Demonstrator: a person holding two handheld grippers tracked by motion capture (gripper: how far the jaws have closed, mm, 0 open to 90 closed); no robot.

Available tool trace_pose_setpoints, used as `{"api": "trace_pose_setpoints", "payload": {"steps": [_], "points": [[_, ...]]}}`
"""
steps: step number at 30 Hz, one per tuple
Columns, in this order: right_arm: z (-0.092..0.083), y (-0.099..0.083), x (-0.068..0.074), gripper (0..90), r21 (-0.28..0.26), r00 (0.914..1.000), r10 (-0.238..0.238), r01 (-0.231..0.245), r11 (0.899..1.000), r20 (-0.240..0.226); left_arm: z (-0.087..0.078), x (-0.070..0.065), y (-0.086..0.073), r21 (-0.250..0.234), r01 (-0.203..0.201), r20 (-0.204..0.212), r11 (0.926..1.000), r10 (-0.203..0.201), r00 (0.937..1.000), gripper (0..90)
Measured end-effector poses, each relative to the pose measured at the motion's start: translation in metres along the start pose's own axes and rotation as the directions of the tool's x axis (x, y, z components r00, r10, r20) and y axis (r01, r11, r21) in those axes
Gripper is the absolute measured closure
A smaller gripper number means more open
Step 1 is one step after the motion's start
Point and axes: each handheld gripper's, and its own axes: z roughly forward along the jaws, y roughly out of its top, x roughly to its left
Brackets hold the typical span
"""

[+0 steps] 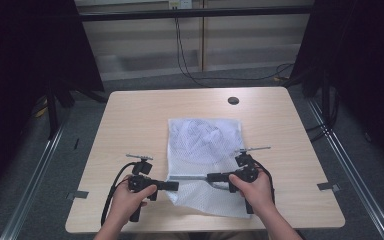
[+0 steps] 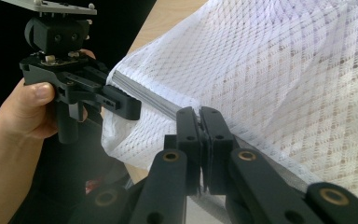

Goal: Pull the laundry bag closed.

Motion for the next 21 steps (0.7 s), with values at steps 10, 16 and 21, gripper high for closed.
{"api": "trace_pose_setpoints", "payload": {"steps": [10, 16, 21], "points": [[-0.0007, 0.0000, -0.0012, 87.4, 0.004, 1.0000, 0.000, 0.000, 1.000, -0.005, 0.0004, -0.0005, 0.0000, 0.001, 0.002, 0.004, 1.0000, -0.002, 1.0000, 88.8], [-0.0037, 0.0002, -0.0030, 87.4, -0.002, 1.0000, 0.004, -0.004, 1.000, -0.003, 0.0003, 0.0007, -0.0001, 0.004, 0.003, 0.000, 1.0000, -0.003, 1.0000, 88.8], [-0.0052, -0.0002, -0.0033, 87.4, 0.005, 0.9999, 0.011, -0.011, 1.000, -0.006, 0.0014, -0.0012, -0.0005, 0.002, 0.018, 0.007, 0.9998, -0.018, 0.9998, 88.8]]}}
